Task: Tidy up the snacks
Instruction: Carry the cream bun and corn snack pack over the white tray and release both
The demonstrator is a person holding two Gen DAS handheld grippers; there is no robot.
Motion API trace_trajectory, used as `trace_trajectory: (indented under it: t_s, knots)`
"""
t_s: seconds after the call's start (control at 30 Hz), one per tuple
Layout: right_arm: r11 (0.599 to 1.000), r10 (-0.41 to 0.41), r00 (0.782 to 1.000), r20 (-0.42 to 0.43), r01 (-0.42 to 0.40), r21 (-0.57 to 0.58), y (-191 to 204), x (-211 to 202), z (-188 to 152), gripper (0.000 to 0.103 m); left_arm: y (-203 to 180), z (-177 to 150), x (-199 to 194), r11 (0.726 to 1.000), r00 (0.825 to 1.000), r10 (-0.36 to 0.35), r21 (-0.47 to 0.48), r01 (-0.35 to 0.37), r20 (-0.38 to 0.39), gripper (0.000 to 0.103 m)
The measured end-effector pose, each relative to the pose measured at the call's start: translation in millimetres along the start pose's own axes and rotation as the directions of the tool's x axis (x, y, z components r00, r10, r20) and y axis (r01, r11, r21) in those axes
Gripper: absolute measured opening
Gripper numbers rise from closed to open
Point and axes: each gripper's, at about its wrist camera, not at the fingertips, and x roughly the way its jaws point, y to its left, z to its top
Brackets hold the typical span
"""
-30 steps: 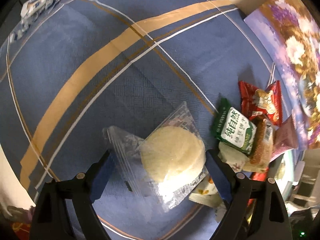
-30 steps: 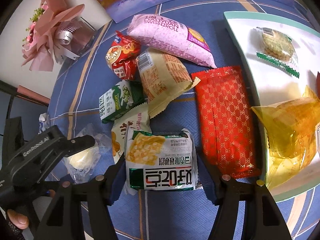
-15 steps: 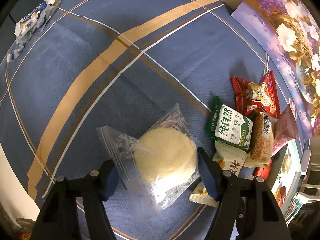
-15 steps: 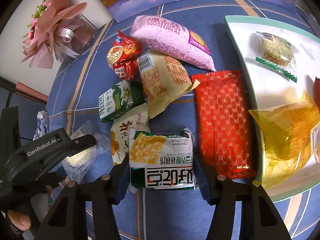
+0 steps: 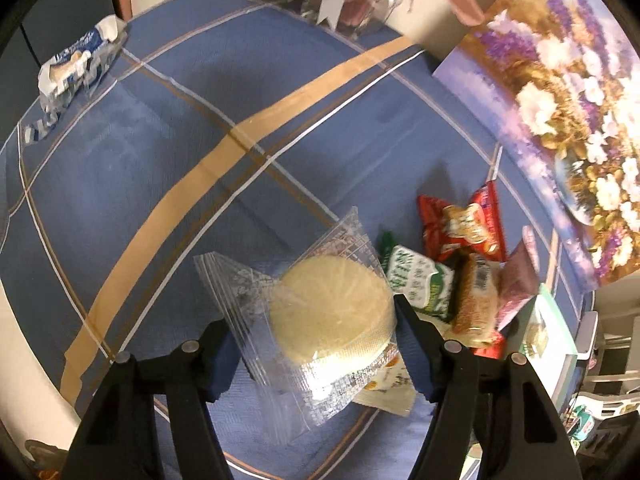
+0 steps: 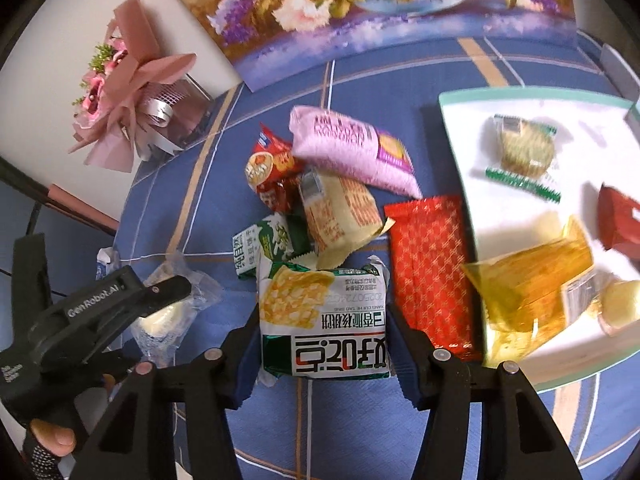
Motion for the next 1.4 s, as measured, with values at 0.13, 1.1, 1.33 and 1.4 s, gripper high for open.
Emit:
trace_trajectory:
  t_s: [0.13,1.1,1.33,1.4]
  knots:
    - [1.000,-0.017,0.999,0.030,0.017,-0.015,0.9,-10.4,-1.3,0.059,-15.1,-6.3,-13.3,0.999,0.999,-0.023,0.034,0.022,0.039,0.071]
    - [0.958,-0.163,0.969,0.184,0.111,0.265,-111.2,-93.2,17.6,0.060,-148.9,-74.2,-20.5,0.899,0.986,-0.164,0.413,0.143,0.015,0.071]
    - [0.932,-0.222,0.953,0.205,0.145,0.332,-149.4,-82.9,81.1,0.060,-204.4,-48.1,15.1,0.889,0.981,-0.189,0.417,0.189,-0.042,0.071]
    - [0.931,-0.243,0.948,0.208,0.167,0.324,-153.9,-86.8,88.4,0.060,-217.0,-52.0,20.4,0.883,0.979,-0.197,0.423,0.204,-0.060,0.071]
